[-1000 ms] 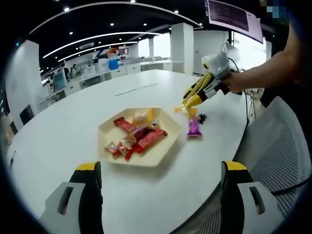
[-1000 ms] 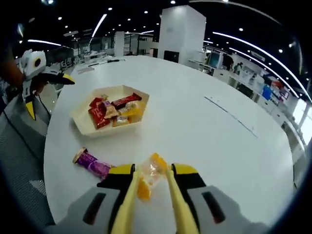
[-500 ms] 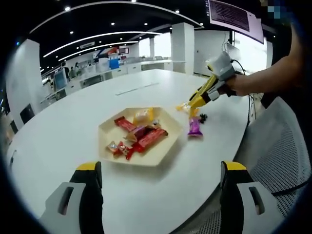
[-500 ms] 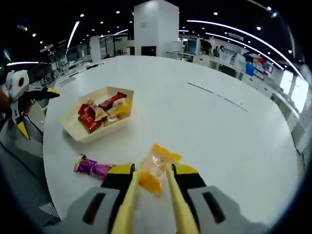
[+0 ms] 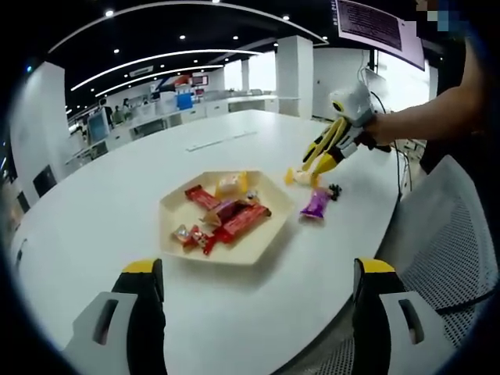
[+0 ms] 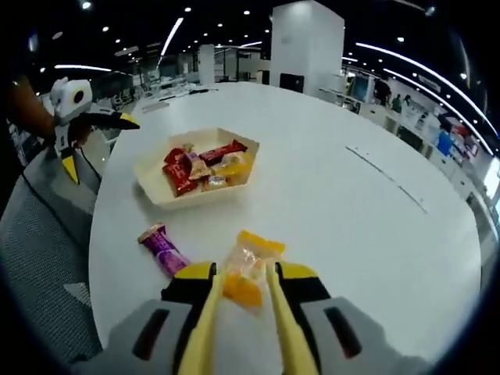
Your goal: Place the target food into the container with the food tongs after gripping and lifting it, then release it inside without dropping or visibly crushing the food.
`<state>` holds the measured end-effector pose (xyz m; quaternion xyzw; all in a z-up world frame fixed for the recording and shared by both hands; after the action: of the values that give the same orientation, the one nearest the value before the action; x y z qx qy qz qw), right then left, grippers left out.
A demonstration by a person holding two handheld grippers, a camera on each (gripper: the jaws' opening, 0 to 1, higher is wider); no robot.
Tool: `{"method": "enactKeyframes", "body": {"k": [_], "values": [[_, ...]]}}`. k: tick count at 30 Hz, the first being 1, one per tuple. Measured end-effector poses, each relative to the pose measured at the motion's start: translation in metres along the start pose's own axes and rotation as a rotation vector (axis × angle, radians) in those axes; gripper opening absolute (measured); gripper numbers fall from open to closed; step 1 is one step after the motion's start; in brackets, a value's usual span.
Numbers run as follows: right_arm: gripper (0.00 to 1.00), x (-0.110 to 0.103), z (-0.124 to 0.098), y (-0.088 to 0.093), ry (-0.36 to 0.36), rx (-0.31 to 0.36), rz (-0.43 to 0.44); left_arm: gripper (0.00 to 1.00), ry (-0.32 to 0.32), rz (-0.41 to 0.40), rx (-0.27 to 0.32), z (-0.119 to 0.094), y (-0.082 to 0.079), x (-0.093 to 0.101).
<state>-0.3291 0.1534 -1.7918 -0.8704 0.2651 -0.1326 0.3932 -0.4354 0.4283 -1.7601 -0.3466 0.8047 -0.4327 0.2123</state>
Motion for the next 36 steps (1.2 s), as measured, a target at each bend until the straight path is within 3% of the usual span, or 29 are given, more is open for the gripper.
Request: {"method": "enactKeyframes", "body": {"k": [5,8,13,18,29,36], "values": [[0.3,0.002,0.006,0.0,0.065,0.007,0.099,0.97,-0.002,0.0,-0.006,0.0,0.0,0.0],[0.3,0.003,0.008,-0.001,0.06,0.015,0.164,0.97,-0.002,0.0,-0.011,0.001,0.001,0.0],[0.29,0.005,0.004,-0.002,0.011,-0.004,0.042,0.97,-0.005,-0.002,-0.016,0.001,0.002,0.0],[0.3,0.015,-0.006,-0.005,0.038,0.008,0.079,0.97,-0.006,-0.004,-0.017,0.001,0.003,-0.001],[0.3,0.007,0.016,-0.009,0.084,-0.011,0.112,0.97,-0.005,-0.007,-0.024,0.001,0.004,-0.001],[0.3,0.016,0.009,-0.004,0.073,-0.017,0.094,0.97,-0.005,-0.01,-0.026,0.001,0.005,-0.001]]}}
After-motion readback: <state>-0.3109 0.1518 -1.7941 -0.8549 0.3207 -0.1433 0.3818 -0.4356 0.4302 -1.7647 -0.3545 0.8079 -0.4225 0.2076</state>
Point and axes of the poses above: the point that each gripper's makers call its tool centre point, and the gripper's own axes: z roughly forward along the fingers, x roughly to its right, y roughly out of its underside, the point moved 4 cm from there along -z, roughly backward along the fingers, and after that the axes turned 1 degree about z, right-handed, at the moved point
